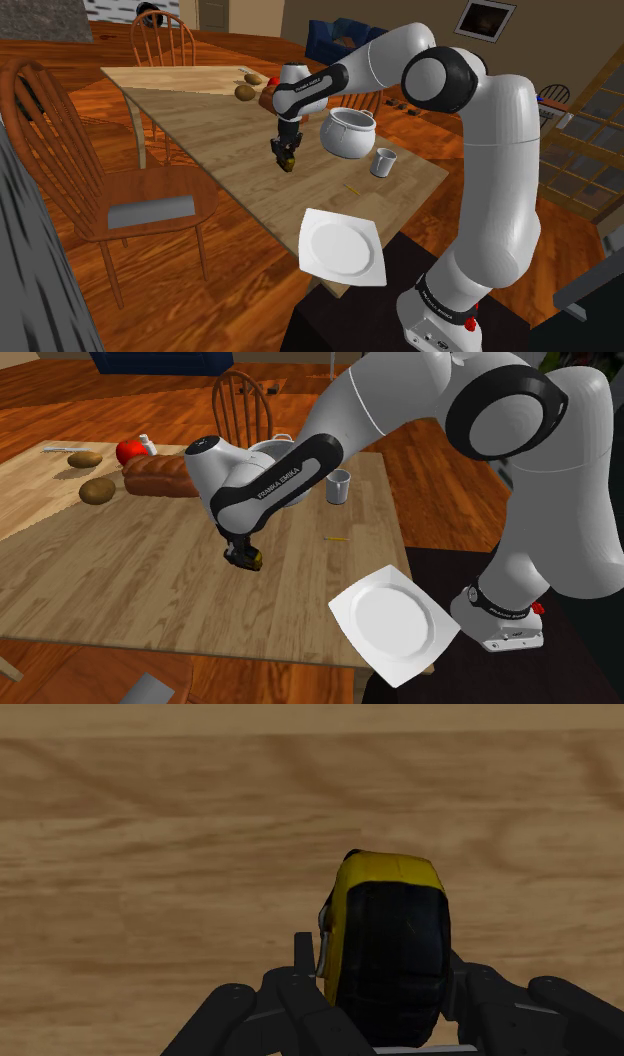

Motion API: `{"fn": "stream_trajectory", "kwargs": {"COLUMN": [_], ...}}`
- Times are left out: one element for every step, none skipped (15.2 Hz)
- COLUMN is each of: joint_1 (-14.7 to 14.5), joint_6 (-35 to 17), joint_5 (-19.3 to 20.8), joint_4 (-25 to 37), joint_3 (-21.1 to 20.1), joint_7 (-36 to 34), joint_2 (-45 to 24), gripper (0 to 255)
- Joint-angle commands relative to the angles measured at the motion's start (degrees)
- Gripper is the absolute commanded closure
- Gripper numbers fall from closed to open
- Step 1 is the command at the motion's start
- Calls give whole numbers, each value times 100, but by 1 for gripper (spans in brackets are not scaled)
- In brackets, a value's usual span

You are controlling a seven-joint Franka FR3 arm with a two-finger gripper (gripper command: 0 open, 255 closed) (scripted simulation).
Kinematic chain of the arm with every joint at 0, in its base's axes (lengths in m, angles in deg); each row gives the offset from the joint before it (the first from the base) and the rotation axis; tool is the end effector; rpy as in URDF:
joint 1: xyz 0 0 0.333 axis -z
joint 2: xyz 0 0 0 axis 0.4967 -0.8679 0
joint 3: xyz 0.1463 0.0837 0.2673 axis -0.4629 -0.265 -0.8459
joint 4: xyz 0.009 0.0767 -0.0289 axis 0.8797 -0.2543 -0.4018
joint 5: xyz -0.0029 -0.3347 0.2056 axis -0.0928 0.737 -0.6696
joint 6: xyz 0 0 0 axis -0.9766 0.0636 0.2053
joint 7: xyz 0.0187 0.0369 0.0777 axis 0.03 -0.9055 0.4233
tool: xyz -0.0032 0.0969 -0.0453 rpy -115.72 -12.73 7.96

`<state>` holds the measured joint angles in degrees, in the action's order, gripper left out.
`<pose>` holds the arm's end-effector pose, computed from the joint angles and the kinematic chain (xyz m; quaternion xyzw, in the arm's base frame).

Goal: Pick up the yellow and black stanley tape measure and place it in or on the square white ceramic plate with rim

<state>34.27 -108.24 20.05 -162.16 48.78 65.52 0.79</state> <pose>0.6701 -0.0536 0.2775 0.9995 0.0027 -0.0213 0.0216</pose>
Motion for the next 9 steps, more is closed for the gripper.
{"fn": "stream_trajectory", "kwargs": {"joint_1": [1,1,1,1,1,1,1,1,1], "joint_6": [0,0,-1,-1,-1,-1,-1,-1,55], "joint_5": [0,0,0,0,0,0,0,0,-1], "joint_4": [0,0,0,-1,-1,-1,-1,-1,13], "joint_3": [1,1,1,1,1,1,1,1,0], "joint_7": [0,0,0,0,0,0,0,0,3], "joint_2": [-1,-1,-1,-1,-1,-1,-1,-1,42], "gripper": [255,255,255,255,255,255,255,255,255]}}
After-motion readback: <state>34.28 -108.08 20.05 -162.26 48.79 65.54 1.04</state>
